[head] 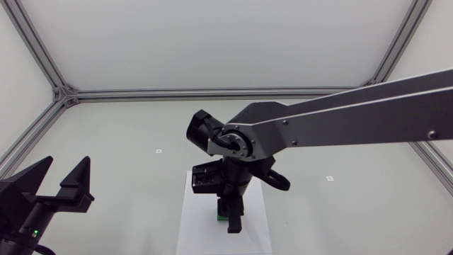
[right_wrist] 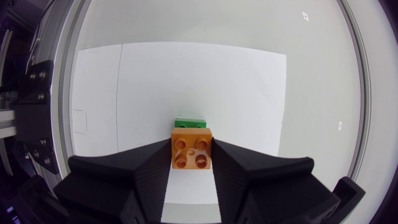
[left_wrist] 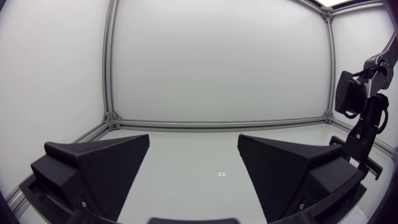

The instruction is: Pick up the orange 2x2 brick with the right arm and stack it on top of the green 2x2 brick in the center

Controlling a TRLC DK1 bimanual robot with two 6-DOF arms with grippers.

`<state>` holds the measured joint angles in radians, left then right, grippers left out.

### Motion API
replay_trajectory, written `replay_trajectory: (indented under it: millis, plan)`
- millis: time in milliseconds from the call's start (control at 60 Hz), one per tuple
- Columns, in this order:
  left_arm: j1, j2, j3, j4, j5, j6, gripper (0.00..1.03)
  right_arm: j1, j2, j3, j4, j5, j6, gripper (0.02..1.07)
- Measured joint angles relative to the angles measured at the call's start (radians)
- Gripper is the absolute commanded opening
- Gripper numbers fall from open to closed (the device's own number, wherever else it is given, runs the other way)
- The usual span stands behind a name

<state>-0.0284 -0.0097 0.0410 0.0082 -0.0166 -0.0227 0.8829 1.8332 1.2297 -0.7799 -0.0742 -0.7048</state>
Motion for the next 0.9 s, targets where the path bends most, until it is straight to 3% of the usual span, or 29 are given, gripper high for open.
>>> replay_trajectory:
  millis: [900]
  plan:
    - [0.0,0.0,0.0,0.0,0.0,0.0,0.99,0.019,0.023,-0.006,0.025,0.023,0.001,0.3]
